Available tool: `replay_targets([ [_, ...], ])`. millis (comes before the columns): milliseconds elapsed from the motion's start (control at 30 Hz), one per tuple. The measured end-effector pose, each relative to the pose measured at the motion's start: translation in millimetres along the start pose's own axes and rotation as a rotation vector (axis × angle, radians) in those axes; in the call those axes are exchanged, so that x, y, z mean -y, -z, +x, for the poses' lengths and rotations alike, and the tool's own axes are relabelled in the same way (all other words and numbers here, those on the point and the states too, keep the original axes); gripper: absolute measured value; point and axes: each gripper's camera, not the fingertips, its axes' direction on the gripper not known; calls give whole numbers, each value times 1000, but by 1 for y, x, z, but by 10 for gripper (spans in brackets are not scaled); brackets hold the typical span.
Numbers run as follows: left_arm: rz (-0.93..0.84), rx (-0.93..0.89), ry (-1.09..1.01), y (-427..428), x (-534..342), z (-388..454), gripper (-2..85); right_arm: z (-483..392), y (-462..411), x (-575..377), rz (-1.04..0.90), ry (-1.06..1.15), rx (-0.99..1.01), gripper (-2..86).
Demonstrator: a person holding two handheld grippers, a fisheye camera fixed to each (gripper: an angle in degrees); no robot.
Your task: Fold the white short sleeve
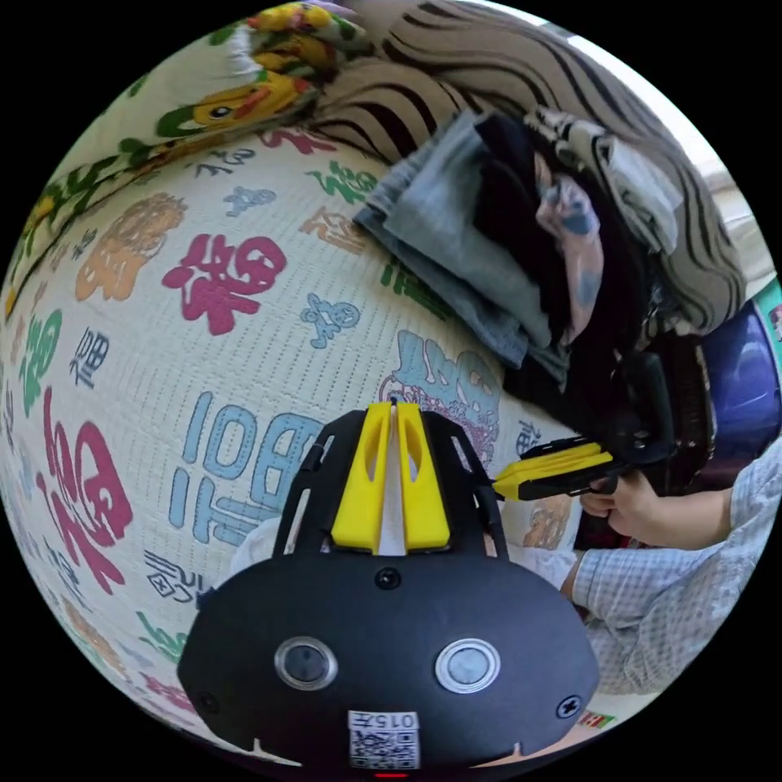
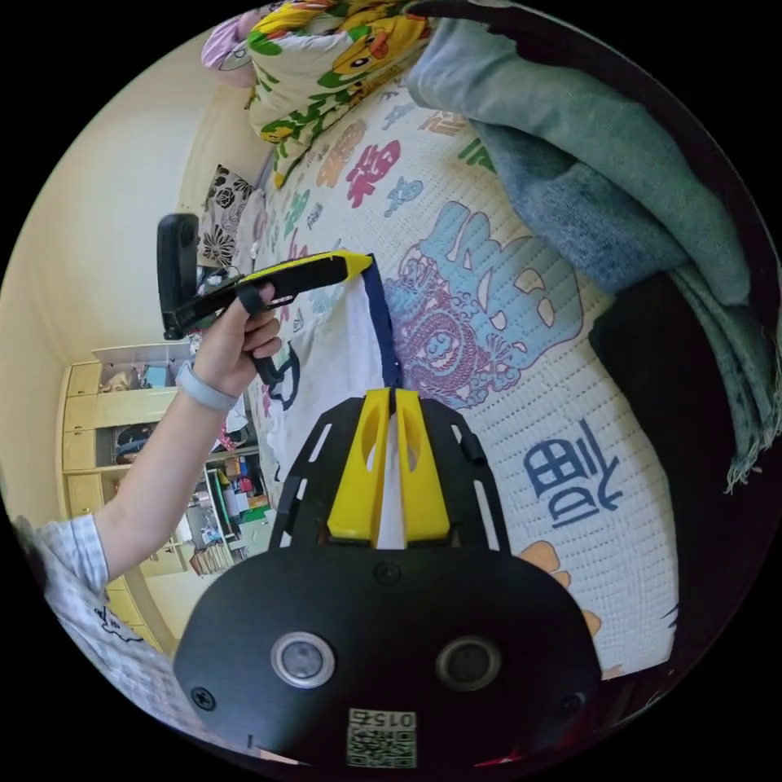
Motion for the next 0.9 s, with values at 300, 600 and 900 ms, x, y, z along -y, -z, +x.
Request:
replay_targets([
  [300,212,-57,217,80,-174,-55,-1,-92,-56,-24,-143,248,-63,4],
  [600,198,-102,479,54,-283,-107,51,-121,-147,-41,-448,326,-154,17],
  [900,260,11,377,83,-281,-98,73,-158,-159,-27,-338,378,-257,8],
])
